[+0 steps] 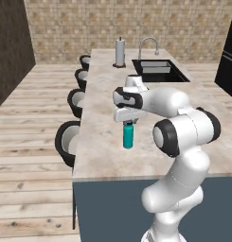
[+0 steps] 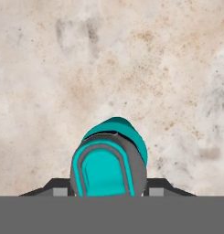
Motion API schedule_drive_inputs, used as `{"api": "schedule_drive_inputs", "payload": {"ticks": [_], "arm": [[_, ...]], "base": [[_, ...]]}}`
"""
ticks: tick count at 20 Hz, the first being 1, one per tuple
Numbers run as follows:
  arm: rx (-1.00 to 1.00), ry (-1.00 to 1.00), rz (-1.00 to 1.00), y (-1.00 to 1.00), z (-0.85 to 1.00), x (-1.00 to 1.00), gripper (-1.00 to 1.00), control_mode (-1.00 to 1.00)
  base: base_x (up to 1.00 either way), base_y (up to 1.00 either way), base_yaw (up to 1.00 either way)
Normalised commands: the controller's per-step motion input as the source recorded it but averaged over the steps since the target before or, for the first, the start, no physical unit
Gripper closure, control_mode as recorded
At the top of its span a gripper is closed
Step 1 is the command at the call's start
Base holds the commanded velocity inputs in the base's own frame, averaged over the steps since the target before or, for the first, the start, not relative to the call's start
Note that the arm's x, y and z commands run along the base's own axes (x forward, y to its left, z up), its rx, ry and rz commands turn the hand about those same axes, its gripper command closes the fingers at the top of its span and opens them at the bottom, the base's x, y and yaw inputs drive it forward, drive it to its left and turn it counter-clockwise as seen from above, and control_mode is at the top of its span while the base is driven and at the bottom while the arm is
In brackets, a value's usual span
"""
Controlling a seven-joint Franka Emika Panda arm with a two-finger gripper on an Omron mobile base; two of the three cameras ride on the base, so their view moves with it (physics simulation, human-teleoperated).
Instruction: Move the drinks to the dining counter.
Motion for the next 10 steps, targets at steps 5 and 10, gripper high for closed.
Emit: {"api": "schedule_drive_inputs", "payload": {"ticks": [5, 10], "arm": [[0.0, 0.0, 0.0, 0.0, 0.0, 0.0, -1.0, -1.0], [0.0, 0.0, 0.0, 0.0, 0.0, 0.0, -1.0, -1.0]], "base": [[0.0, 0.0, 0.0], [0.0, 0.0, 0.0]]}}
